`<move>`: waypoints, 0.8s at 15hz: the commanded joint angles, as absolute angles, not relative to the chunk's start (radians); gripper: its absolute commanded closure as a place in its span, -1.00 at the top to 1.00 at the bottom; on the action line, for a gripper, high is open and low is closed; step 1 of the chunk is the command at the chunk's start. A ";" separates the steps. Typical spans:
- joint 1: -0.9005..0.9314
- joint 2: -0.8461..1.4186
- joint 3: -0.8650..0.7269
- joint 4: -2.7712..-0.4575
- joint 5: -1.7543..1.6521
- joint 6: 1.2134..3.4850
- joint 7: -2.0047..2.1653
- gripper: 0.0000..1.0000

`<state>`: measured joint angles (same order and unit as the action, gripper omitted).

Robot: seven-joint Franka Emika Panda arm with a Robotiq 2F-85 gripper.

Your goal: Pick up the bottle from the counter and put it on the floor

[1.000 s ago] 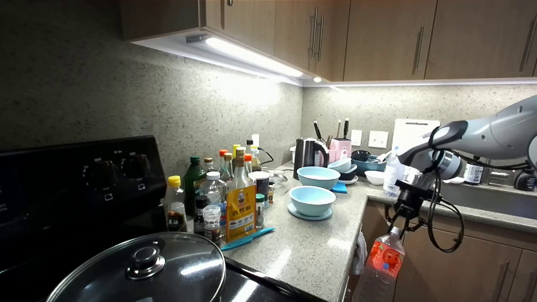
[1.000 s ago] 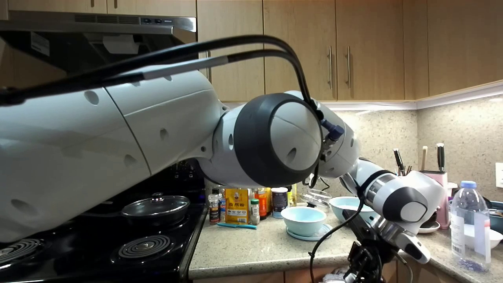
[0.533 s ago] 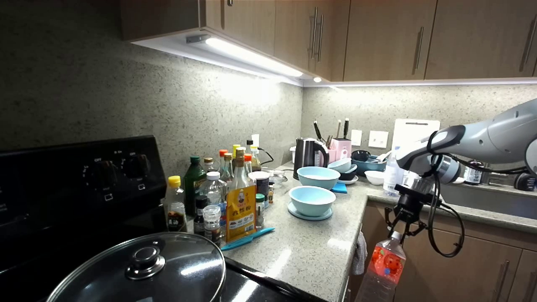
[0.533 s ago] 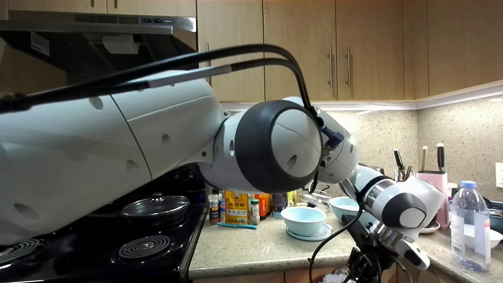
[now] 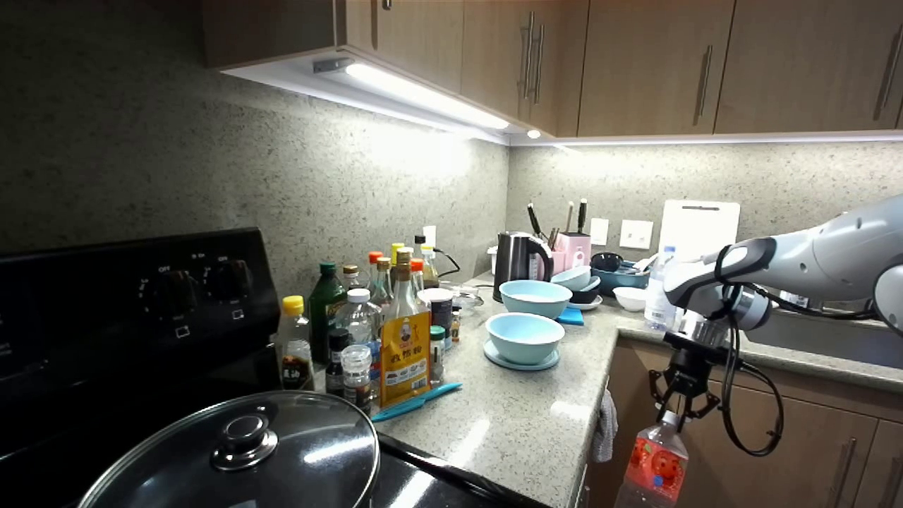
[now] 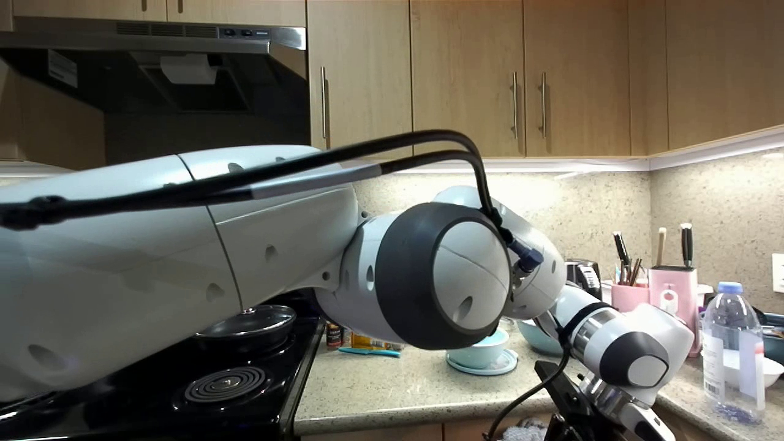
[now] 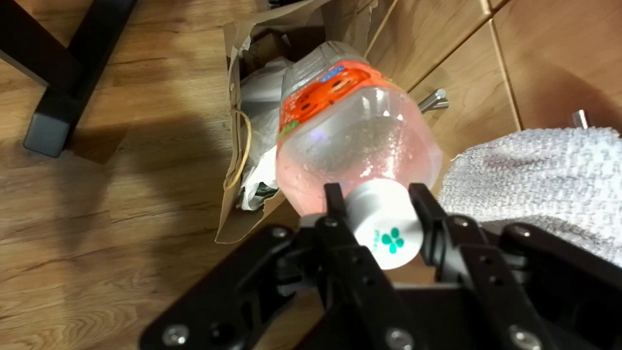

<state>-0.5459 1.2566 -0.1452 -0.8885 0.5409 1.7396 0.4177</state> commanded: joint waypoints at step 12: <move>-0.541 1.313 -0.149 -0.862 0.538 1.703 0.457 -0.77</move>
